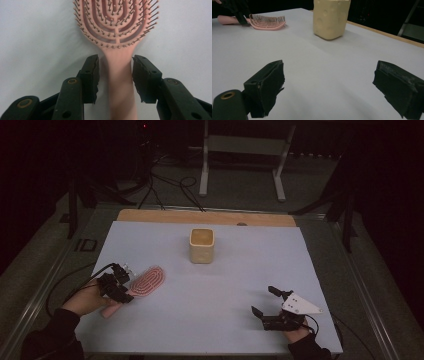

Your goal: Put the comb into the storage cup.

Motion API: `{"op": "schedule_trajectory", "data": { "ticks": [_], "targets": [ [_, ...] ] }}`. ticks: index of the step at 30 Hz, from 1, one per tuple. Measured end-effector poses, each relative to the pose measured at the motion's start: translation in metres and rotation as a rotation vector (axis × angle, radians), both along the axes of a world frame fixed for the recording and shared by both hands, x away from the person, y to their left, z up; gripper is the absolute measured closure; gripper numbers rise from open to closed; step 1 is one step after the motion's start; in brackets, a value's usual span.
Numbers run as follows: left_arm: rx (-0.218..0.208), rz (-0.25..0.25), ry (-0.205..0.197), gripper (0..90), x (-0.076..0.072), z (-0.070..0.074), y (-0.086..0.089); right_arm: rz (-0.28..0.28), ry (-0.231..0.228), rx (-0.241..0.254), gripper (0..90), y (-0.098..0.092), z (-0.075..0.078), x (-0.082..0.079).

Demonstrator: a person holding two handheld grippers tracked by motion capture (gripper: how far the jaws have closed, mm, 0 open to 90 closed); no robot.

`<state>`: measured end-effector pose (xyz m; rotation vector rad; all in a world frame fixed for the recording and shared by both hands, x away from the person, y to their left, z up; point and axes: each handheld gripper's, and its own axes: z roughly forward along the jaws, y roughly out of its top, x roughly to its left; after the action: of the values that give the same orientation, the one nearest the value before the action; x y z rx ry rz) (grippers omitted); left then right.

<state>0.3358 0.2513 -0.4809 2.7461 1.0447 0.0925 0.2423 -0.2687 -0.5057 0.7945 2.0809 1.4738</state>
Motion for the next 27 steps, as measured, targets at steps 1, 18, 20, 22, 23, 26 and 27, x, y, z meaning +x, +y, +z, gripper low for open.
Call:
{"op": "schedule_trajectory", "data": {
  "ticks": [1,18,20,22,23,26,27],
  "targets": [
    [0.000,0.002,0.006,59.1,0.001,-0.001,-0.001,0.000,0.000,0.000,9.3,0.000,0.000,0.000],
    [-0.023,0.035,0.069,69.9,0.006,-0.005,0.000,0.002,-0.002,0.000,9.4,0.000,0.000,0.000],
    [-0.015,0.032,0.056,69.9,0.005,-0.004,-0.001,0.001,-0.003,0.000,9.3,0.000,0.000,0.000],
    [-0.017,0.032,0.049,70.1,0.004,-0.003,-0.001,0.001,-0.003,0.001,9.3,-0.001,0.000,0.000],
    [-0.028,0.041,0.035,70.1,0.002,0.000,-0.002,-0.001,-0.002,0.002,9.3,-0.001,0.000,0.000],
    [-0.058,0.038,0.035,70.1,0.001,0.004,-0.002,-0.001,-0.001,0.002,9.3,0.000,0.000,0.000],
    [-0.064,0.033,0.032,70.1,0.000,0.006,-0.002,-0.002,-0.001,0.000,9.3,0.000,0.000,0.000]
  ]
}}
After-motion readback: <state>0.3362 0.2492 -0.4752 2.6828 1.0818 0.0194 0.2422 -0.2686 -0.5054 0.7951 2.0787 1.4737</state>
